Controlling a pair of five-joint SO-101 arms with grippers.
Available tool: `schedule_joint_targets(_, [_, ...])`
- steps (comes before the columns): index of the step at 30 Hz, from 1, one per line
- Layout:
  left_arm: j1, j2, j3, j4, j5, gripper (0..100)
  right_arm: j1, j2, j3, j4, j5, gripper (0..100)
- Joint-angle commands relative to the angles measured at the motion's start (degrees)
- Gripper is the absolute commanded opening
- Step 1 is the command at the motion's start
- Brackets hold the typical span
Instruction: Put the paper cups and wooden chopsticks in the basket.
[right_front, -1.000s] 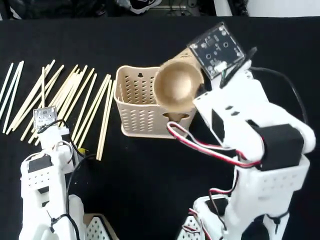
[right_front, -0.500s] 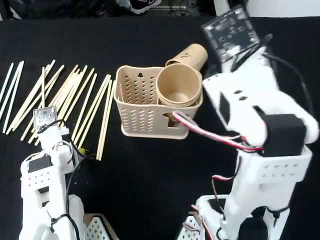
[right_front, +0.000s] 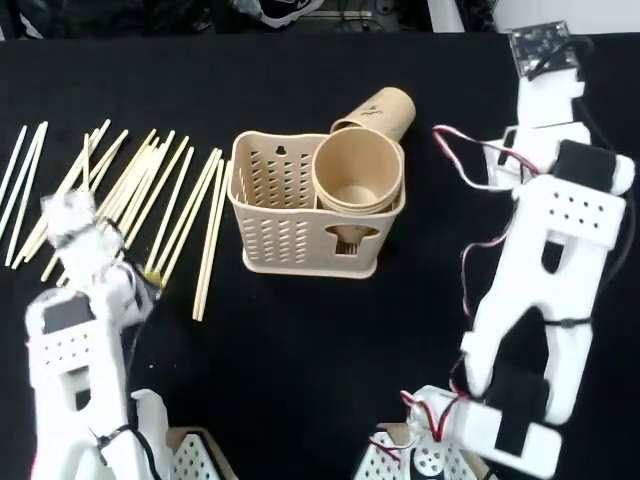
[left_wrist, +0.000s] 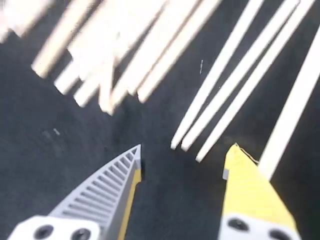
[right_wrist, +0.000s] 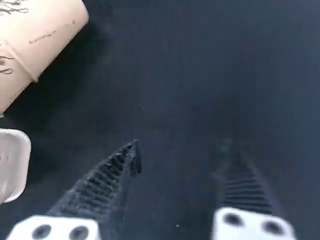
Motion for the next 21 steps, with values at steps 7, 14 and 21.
schedule_joint_targets(7, [19.4,2.9,-45.4,25.0,5.7,27,1.4,5.9,0.3,-1.4,-8.1,1.1])
schedule_joint_targets(14, [27.4,27.3,-70.6,37.5,6.2,27,1.1,8.0,0.4,-1.7,-12.4,1.3])
schedule_joint_targets(21, [29.1,51.0,-94.6,46.7,6.2,27,1.3,8.7,0.5,-2.7,-12.5,1.3])
